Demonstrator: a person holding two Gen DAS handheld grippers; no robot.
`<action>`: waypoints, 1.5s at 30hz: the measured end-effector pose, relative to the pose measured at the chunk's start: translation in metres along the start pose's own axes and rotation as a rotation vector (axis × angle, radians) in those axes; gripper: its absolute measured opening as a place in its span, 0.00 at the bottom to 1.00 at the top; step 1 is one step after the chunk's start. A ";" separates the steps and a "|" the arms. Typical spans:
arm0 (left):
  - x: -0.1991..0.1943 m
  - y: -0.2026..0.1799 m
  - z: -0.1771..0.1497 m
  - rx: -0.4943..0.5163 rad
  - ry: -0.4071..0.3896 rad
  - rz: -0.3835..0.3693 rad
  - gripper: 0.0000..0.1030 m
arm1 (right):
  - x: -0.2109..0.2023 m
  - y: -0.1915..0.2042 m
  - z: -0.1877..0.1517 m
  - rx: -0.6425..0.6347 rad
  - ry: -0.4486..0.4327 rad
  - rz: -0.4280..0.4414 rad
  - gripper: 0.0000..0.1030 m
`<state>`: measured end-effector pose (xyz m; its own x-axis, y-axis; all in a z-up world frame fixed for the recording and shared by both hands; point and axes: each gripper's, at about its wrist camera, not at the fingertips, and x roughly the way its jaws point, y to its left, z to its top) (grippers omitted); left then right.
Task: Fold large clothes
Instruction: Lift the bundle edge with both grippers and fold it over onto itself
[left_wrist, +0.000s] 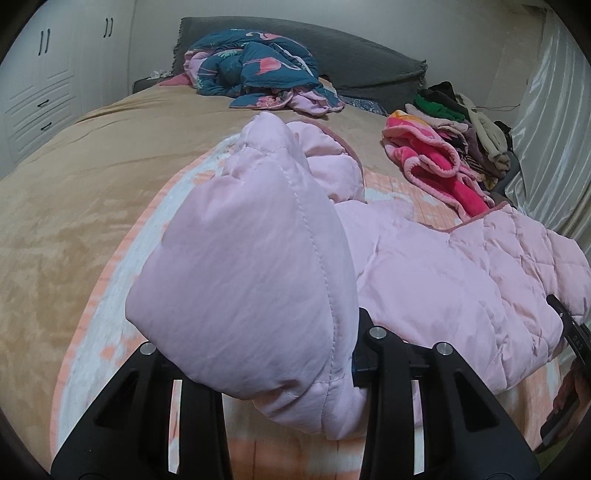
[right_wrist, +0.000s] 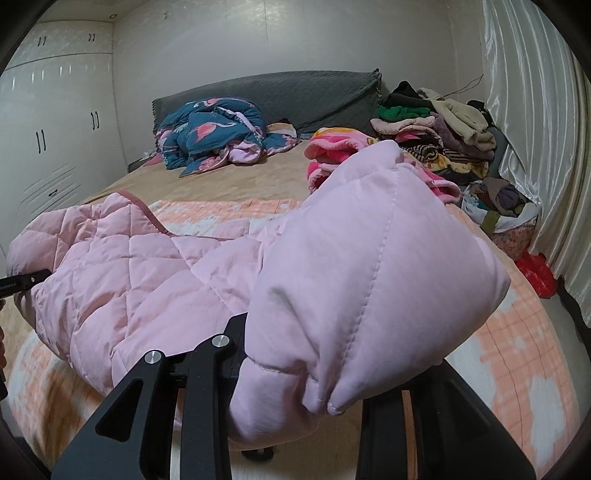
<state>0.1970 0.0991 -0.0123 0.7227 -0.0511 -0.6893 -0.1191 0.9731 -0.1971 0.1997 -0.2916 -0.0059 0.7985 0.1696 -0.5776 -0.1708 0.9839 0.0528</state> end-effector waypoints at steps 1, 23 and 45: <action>-0.004 0.000 -0.005 0.002 -0.003 0.000 0.27 | -0.003 0.000 -0.004 -0.003 0.004 0.001 0.28; -0.038 0.009 -0.069 0.022 -0.004 0.029 0.30 | -0.050 0.011 -0.059 -0.030 0.067 -0.004 0.29; -0.037 0.019 -0.099 -0.015 0.038 0.054 0.38 | -0.009 -0.006 -0.059 0.084 0.178 -0.032 0.34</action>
<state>0.1008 0.0969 -0.0598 0.6884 -0.0070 -0.7253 -0.1682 0.9712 -0.1690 0.1593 -0.3029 -0.0492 0.6865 0.1327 -0.7149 -0.0918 0.9912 0.0958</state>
